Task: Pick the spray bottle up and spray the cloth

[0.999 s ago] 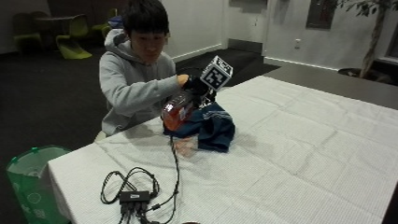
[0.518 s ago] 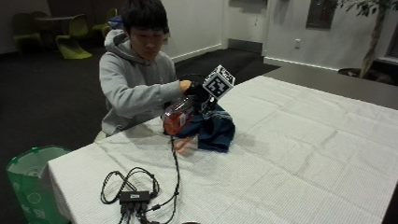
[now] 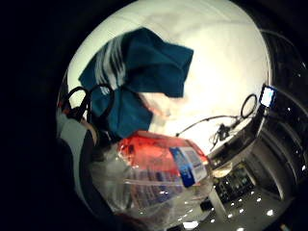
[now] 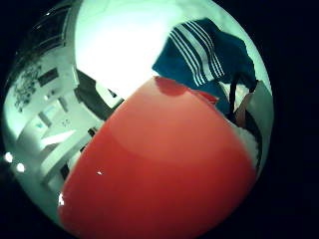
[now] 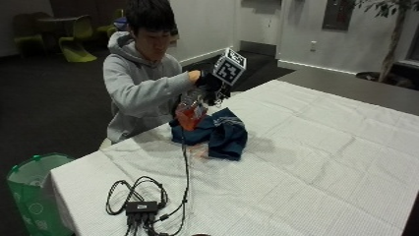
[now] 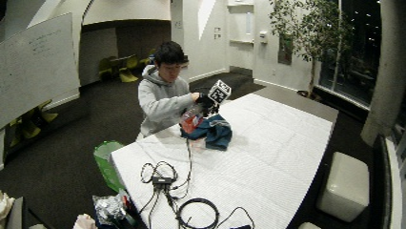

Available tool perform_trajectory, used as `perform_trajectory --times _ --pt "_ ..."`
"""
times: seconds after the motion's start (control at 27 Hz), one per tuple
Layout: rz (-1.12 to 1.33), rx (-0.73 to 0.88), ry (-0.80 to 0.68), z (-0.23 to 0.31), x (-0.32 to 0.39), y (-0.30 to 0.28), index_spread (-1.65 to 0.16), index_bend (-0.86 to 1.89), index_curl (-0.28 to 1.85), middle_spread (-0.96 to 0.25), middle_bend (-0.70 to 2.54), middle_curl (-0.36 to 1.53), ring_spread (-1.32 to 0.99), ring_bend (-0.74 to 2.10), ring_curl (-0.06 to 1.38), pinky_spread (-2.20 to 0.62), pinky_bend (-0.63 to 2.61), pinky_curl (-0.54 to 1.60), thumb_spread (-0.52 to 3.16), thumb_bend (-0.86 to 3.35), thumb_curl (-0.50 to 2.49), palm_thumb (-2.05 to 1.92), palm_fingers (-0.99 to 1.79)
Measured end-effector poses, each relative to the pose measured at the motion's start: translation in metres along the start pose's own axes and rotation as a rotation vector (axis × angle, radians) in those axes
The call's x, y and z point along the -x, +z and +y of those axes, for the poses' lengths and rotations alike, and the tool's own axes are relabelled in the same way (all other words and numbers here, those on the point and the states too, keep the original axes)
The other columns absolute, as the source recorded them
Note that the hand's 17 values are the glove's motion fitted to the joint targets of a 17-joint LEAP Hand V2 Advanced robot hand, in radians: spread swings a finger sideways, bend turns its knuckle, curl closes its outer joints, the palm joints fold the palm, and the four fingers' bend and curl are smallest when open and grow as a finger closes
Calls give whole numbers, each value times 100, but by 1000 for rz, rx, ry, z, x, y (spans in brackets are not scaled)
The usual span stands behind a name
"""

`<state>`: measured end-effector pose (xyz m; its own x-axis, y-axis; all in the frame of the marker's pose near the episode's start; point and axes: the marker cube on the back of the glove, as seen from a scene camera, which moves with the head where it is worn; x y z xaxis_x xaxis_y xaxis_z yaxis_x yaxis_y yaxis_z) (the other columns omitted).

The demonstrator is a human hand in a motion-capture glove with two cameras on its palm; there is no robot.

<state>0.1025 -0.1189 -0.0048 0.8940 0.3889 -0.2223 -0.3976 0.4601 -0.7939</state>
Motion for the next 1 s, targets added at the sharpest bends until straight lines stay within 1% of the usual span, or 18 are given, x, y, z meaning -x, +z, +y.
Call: perform_trajectory --times 0.15,0.26,0.44,0.52,0.63,0.7,0.85,1.0 --pt "-95 -178 -191 11 30 -34 -16 38 53 -11 61 49 -19 64 44 -20 37 37 37 -4 73 95 138" --pt "-232 -372 -336 13 56 -58 -16 38 53 -11 60 49 -19 64 44 -20 37 38 37 -4 73 95 138" --pt "-585 -722 -558 -4 92 -83 -16 37 54 -11 60 49 -19 64 44 -20 37 38 37 -4 73 94 138" --pt "-757 -849 -616 -19 101 -88 -16 37 54 -11 59 49 -19 64 44 -20 37 38 37 -3 73 95 138" --pt "-948 -1015 -612 -53 100 -87 -16 37 54 -11 59 49 -19 64 44 -20 37 38 36 -3 73 95 138" --pt "-1000 -1068 -580 -78 98 -79 -16 38 54 -10 58 49 -19 64 44 -20 37 38 36 -3 74 95 137" --pt "-1058 -1081 -515 -125 104 -59 -16 37 54 -10 57 48 -18 64 44 -20 37 38 36 -4 74 95 137" --pt "-1068 -1049 -459 -159 107 -45 -15 37 54 -9 57 48 -18 64 44 -20 37 37 35 -4 74 95 137"
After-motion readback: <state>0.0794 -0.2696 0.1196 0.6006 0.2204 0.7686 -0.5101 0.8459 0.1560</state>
